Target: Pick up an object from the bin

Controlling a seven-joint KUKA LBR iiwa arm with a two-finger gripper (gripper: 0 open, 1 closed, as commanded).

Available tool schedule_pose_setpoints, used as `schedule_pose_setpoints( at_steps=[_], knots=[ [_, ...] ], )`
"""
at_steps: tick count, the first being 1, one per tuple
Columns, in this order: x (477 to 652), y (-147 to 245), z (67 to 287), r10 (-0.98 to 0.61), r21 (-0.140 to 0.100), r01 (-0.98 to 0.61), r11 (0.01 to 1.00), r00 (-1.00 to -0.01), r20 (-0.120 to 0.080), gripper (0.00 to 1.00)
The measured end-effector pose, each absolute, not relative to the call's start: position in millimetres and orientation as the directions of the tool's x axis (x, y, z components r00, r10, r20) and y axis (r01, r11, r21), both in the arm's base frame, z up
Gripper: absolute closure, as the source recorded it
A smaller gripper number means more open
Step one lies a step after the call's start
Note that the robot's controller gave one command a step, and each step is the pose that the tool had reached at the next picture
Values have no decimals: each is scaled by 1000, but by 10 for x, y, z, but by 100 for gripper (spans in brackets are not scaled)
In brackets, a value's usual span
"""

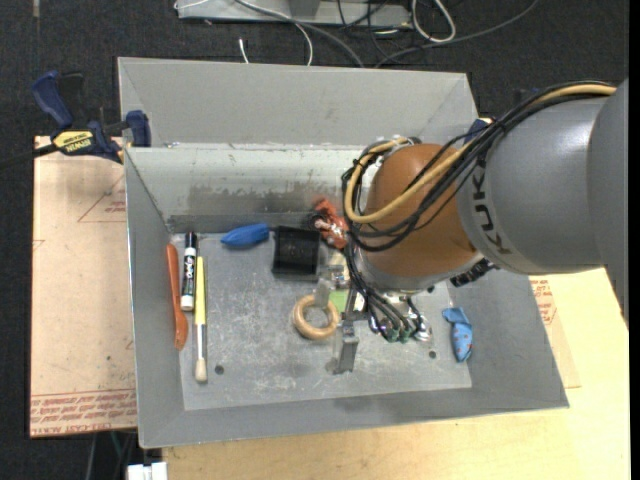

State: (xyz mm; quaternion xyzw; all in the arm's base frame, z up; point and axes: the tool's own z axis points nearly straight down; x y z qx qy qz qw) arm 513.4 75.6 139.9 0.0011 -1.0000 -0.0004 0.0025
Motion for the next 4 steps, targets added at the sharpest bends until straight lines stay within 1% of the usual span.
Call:
schedule_pose_setpoints(
  at_steps=[1,2,3,4],
  knots=[
    [5150,752,1418,0,1,0,1000,-1000,0,0],
    [5450,480,670,-17,3,-17,1000,-1000,-2,0],
    [5338,497,713,89,7,89,996,-996,-14,0],
    [5430,495,709,-12,4,-12,1000,-1000,-6,0]
  ],
)
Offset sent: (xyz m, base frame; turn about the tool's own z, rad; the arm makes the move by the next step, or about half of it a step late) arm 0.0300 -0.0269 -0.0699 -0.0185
